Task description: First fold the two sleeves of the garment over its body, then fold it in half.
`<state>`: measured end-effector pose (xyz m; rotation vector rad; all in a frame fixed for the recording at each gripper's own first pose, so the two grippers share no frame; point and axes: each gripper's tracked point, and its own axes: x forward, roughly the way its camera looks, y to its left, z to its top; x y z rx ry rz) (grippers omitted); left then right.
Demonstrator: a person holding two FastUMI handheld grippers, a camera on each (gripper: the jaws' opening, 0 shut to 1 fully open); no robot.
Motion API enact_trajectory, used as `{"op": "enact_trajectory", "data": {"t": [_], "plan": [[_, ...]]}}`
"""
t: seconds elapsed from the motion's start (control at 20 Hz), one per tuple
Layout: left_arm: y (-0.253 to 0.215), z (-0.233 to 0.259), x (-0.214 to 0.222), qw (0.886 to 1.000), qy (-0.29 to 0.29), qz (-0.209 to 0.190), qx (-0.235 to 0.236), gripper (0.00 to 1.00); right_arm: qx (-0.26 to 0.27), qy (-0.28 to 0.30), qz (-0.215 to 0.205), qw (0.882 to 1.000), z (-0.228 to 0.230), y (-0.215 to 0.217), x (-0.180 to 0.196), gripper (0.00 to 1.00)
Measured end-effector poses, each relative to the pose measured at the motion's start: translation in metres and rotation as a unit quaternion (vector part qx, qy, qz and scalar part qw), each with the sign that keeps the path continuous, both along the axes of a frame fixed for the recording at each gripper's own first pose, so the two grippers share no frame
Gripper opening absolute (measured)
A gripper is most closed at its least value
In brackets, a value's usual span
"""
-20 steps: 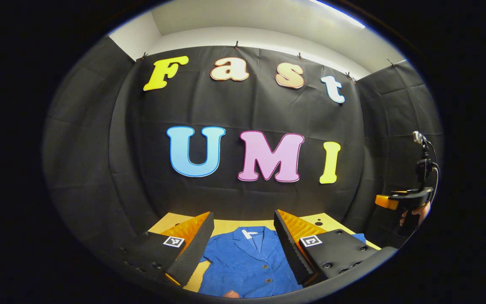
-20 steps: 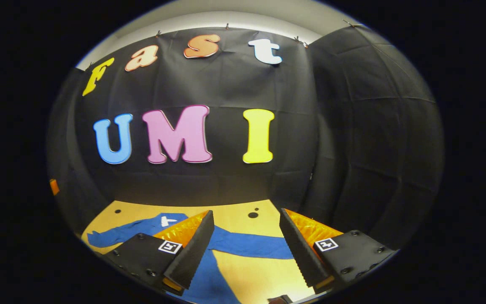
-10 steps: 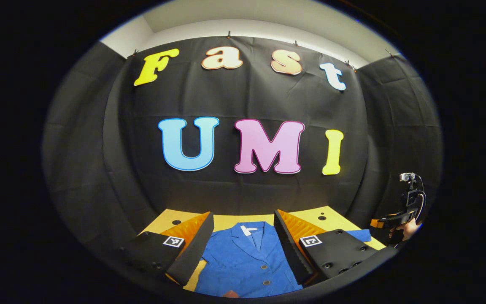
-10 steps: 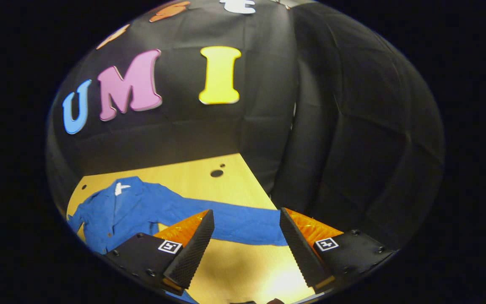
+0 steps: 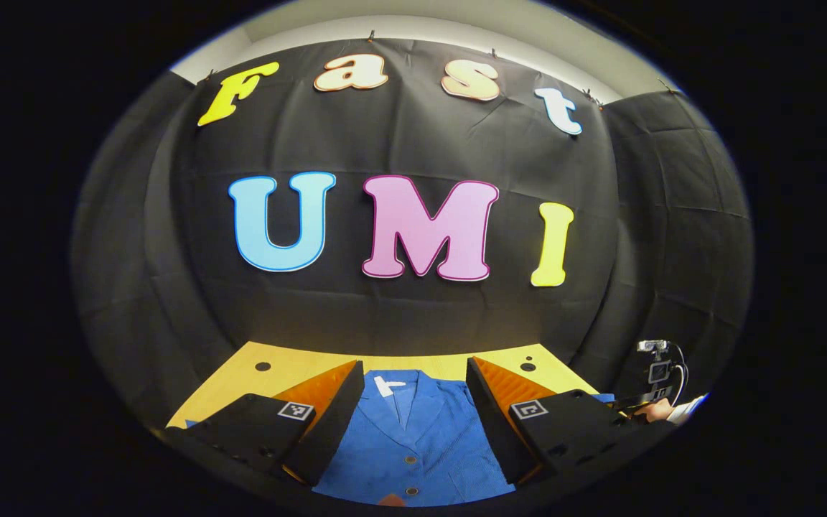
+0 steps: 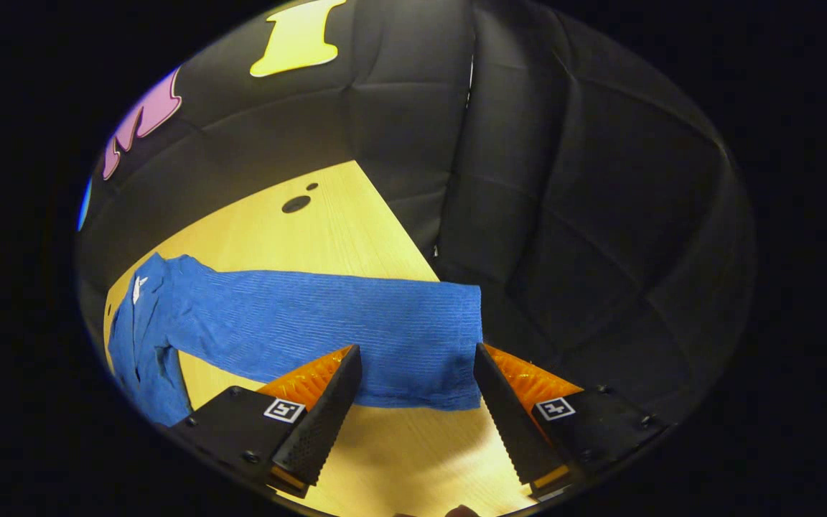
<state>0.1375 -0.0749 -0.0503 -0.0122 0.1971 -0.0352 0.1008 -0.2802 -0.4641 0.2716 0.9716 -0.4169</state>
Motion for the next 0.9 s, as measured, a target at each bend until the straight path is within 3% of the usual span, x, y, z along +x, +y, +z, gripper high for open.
{"op": "enact_trajectory", "data": {"t": [0.1, 0.15, 0.35, 0.4, 0.55, 0.6, 0.65, 0.9], "plan": [[0.003, -0.004, 0.003, 1.000, 0.005, 0.005, 0.004, 0.82, -0.002, 0.018, -0.012, 1.000, -0.003, -0.001, -0.002, 0.95], [0.005, -0.004, 0.004, 1.000, 0.007, 0.006, 0.005, 0.82, 0.003, 0.021, -0.020, 1.000, -0.006, 0.000, -0.001, 1.00], [0.011, -0.014, 0.007, 1.000, 0.020, 0.014, 0.002, 0.82, 0.015, 0.024, -0.030, 0.999, -0.010, -0.003, -0.007, 0.95], [0.010, -0.016, 0.007, 1.000, 0.022, 0.015, -0.001, 0.82, 0.022, 0.023, -0.021, 0.999, -0.013, 0.000, -0.003, 0.87], [0.008, -0.014, 0.008, 1.000, 0.022, 0.012, -0.004, 0.82, 0.029, 0.015, -0.019, 0.999, -0.011, 0.007, 0.000, 0.34], [0.008, -0.011, 0.007, 1.000, 0.019, 0.011, 0.001, 0.82, 0.030, 0.017, -0.030, 0.999, -0.013, 0.009, -0.001, 0.39], [0.010, -0.009, 0.006, 1.000, 0.016, 0.012, 0.009, 0.82, 0.024, 0.013, -0.031, 0.999, -0.014, 0.008, 0.006, 0.04], [0.017, -0.007, -0.003, 1.000, 0.012, 0.019, 0.014, 0.82, 0.014, 0.020, 0.019, 1.000, -0.010, 0.024, 0.004, 0.01]]}}
